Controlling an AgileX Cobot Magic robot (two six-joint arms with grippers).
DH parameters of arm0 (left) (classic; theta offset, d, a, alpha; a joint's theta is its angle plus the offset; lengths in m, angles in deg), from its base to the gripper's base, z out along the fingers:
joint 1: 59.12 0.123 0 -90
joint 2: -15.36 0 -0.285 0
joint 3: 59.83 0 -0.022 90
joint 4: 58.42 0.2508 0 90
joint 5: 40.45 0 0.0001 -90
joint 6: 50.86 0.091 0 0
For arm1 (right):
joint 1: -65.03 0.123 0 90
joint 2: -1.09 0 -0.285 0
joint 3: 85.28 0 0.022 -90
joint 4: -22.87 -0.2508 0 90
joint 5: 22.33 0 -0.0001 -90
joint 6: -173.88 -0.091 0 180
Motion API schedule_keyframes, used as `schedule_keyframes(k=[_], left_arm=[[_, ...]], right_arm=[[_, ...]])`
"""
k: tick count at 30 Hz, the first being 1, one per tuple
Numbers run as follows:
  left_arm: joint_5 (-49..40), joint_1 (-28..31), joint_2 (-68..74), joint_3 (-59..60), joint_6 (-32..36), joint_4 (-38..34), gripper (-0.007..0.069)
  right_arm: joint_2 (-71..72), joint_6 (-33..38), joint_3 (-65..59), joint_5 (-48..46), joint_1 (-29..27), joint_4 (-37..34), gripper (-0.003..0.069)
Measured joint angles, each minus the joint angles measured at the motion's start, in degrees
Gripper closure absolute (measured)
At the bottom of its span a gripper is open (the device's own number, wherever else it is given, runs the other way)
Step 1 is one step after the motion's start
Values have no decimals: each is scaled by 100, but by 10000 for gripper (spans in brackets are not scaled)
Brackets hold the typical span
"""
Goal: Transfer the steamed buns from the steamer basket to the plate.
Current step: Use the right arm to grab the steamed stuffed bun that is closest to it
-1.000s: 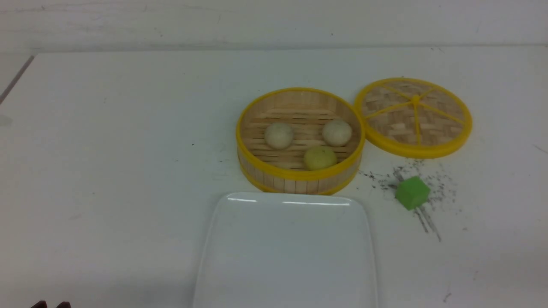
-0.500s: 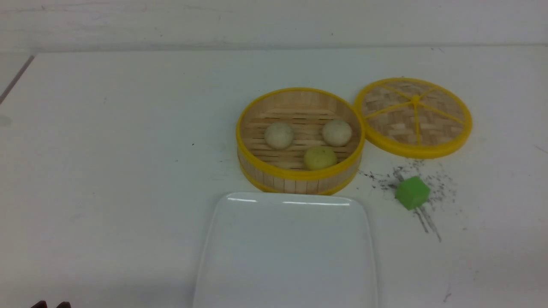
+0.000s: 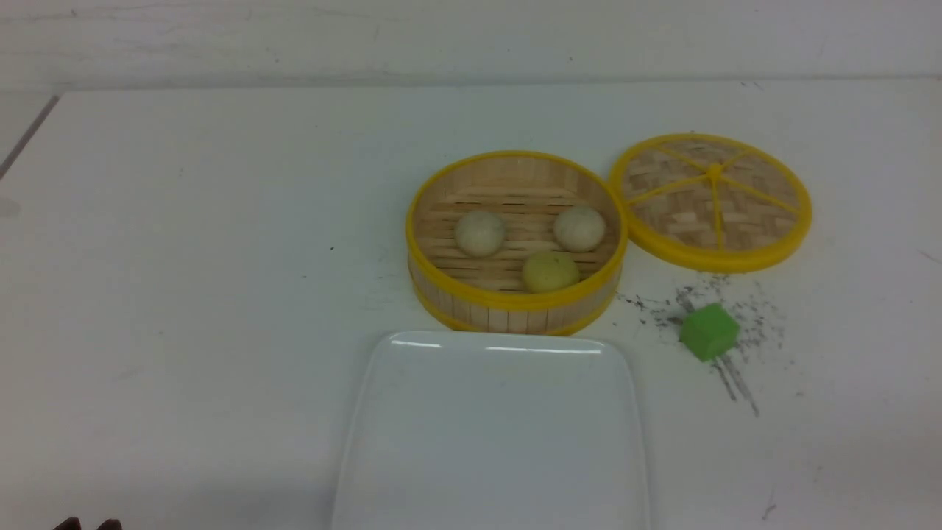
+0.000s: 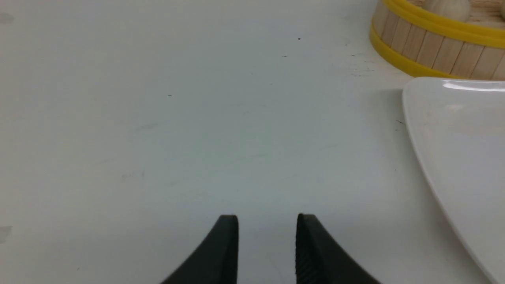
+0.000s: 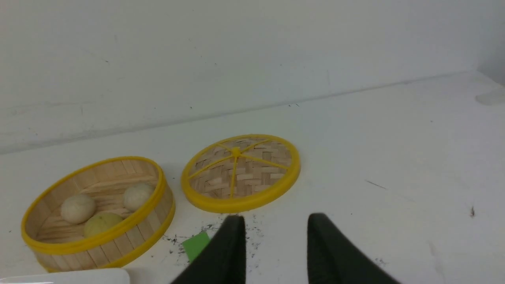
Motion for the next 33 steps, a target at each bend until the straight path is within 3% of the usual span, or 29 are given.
schedule_keyframes(k=[24, 33], left_arm=[[-20, 0, -4, -6, 0, 0, 384], [-23, 0, -4, -6, 0, 0, 384]], right_arm=[[-620, 491, 1, -248, 0, -757, 416], [-683, 1159, 1, -118, 0, -850, 416]])
